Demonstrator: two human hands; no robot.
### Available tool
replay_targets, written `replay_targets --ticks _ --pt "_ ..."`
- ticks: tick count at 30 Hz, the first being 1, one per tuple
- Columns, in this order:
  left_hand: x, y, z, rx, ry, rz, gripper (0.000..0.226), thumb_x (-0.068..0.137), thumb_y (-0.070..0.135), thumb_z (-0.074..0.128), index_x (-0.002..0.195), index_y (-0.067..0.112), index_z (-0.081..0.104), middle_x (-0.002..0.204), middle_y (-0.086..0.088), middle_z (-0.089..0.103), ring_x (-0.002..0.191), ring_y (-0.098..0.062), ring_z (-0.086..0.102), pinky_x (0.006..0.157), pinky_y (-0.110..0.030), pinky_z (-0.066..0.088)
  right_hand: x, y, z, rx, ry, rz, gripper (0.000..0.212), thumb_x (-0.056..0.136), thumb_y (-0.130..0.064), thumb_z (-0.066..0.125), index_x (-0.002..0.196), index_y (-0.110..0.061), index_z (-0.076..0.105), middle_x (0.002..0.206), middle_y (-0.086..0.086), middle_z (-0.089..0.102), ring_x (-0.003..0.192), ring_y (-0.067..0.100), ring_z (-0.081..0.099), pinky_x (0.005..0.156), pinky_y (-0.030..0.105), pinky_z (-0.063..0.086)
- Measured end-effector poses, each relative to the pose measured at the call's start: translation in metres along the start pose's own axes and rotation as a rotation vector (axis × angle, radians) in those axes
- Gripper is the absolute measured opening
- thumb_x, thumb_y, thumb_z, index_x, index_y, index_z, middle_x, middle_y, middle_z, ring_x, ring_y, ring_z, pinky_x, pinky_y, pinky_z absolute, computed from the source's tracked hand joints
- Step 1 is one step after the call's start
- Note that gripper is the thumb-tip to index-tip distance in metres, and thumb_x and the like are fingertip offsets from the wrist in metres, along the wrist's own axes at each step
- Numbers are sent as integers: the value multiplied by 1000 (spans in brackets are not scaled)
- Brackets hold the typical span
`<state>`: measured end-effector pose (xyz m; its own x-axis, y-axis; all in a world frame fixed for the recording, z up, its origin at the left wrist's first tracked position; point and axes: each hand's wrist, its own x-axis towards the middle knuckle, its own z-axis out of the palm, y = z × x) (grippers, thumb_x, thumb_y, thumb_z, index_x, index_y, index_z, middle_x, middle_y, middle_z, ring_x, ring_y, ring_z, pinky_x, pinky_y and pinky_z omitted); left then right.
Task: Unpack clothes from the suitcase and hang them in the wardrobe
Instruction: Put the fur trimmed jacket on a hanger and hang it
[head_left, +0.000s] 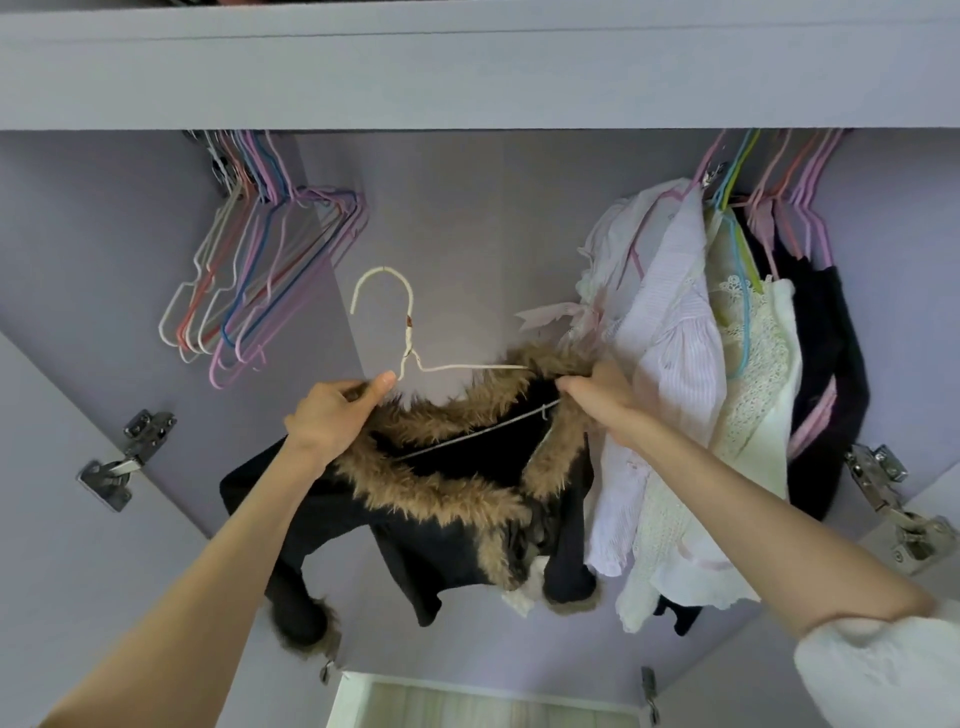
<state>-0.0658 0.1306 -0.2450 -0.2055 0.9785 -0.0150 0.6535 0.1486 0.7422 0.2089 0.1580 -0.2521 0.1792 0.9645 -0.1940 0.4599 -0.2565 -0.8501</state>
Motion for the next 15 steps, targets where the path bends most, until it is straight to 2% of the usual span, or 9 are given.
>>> replay_targets --ticks 3,5,7,8,9,11,12,14,15 --pt "0 10 8 100 44 9 45 82 63 47 86 22 66 93 -8 66 105 -35 56 104 -53 33 -18 -18 10 -147 -84 -140 23 91 -20 51 69 -12 46 69 3 51 65 18 52 56 25 39" --pt "0 10 9 150 59 7 48 83 63 46 88 21 68 90 -8 66 104 -35 56 104 -52 33 -32 -30 12 -78 -300 -175 13 92 -25 55 85 -15 56 77 3 60 69 16 60 61 25 48" --pt "1 6 4 100 76 7 47 81 64 50 92 23 69 93 -10 67 104 -36 56 103 -51 35 -39 -36 8 -56 -550 -147 28 93 -35 55 111 -14 58 92 8 69 73 19 69 67 29 58" --pt "3 3 1 32 85 23 46 80 64 53 90 22 69 95 -11 69 103 -35 57 102 -49 38 -38 -37 5 -99 -547 -167 36 93 -40 53 117 -13 57 93 10 70 72 21 70 68 30 59" --pt "5 1 -1 -50 97 49 44 80 60 57 86 19 69 95 -12 69 100 -33 59 98 -44 42 -33 -35 1 -209 -428 -230 40 92 -43 53 118 -13 57 92 8 71 74 21 70 71 30 58" --pt "2 1 -5 -157 104 81 41 85 45 60 81 5 67 88 -14 68 89 -28 60 84 -33 42 -17 -31 -10 -568 -81 -415 44 90 -46 55 122 -17 55 105 5 66 99 22 64 85 35 51" --pt "1 3 -6 -177 100 88 39 86 40 60 77 2 66 80 -11 67 81 -24 59 78 -31 39 -13 -31 -13 -743 -1 -501 51 88 -49 56 129 -20 49 119 6 58 115 24 54 95 38 45" --pt "-2 7 -8 -190 96 116 33 87 35 61 62 12 61 64 2 59 67 -13 52 73 -26 35 -7 -31 -14 -901 -43 -585 57 87 -51 56 134 -23 44 129 7 48 126 26 41 101 43 38" --pt "-3 10 -9 -181 97 138 32 87 34 61 59 18 57 61 7 55 64 -11 50 72 -26 35 -8 -31 -12 -862 -85 -603 47 88 -49 55 125 -20 51 117 6 53 116 24 49 94 40 42"
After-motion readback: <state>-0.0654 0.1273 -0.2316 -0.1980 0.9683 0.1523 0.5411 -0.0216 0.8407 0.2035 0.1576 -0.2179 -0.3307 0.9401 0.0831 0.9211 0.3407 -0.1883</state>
